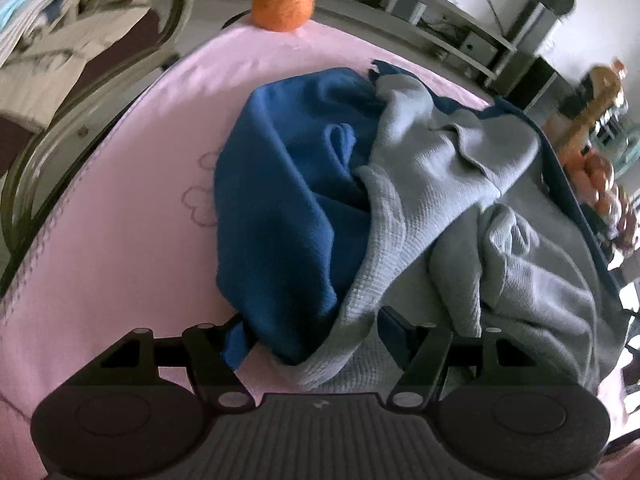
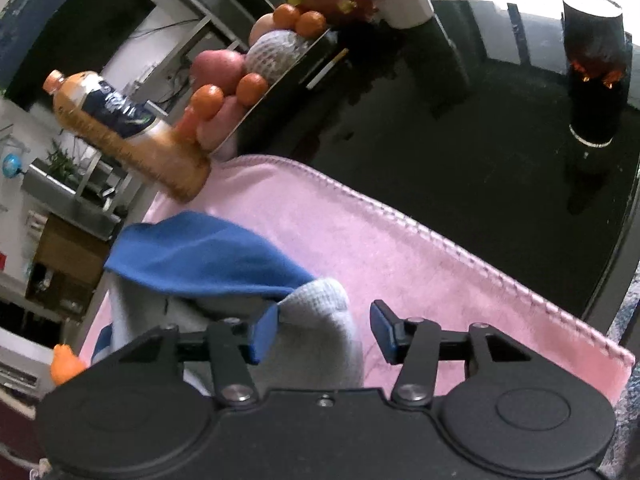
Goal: Fold clothes
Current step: 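Lift the grey sweatshirt with both grippers and shake it open in the air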
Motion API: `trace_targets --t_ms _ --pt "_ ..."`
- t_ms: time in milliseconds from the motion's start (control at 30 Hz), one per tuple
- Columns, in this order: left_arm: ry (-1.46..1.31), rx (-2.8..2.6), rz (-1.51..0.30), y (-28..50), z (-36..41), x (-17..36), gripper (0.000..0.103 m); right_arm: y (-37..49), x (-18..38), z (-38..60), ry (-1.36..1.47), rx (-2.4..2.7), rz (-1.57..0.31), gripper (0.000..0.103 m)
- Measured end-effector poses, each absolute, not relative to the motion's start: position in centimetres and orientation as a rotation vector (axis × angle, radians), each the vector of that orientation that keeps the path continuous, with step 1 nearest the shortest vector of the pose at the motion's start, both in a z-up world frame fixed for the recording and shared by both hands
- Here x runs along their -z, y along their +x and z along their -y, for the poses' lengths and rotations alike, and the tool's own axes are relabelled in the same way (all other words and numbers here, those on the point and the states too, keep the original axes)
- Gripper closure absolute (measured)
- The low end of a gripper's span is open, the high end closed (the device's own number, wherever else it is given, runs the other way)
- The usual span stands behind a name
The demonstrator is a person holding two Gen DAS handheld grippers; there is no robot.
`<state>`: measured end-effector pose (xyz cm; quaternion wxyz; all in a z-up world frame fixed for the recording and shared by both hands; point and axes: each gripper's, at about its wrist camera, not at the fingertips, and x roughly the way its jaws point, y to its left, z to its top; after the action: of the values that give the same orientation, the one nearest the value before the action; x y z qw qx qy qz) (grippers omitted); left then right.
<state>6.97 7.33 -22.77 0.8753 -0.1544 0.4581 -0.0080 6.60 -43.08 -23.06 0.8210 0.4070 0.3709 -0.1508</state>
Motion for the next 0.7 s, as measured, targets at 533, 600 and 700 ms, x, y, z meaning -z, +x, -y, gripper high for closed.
trace_targets --t_ms 533,600,700 --pt "-0.49 0.132 -0.883 13.0 -8.3 7.9 0.091 10.3 16.2 42.0 0.968 0.2 -0.852 0.088" --pt "-0.506 0.149 -0.752 12.7 -8.9 2.3 0.092 10.4 11.0 41.7 1.051 0.095 -0.762 0.089" --pt "-0.587 0.19 -0.518 9.3 -11.7 -5.4 0.093 7.9 2.1 41.2 1.082 -0.052 -0.55 0.089"
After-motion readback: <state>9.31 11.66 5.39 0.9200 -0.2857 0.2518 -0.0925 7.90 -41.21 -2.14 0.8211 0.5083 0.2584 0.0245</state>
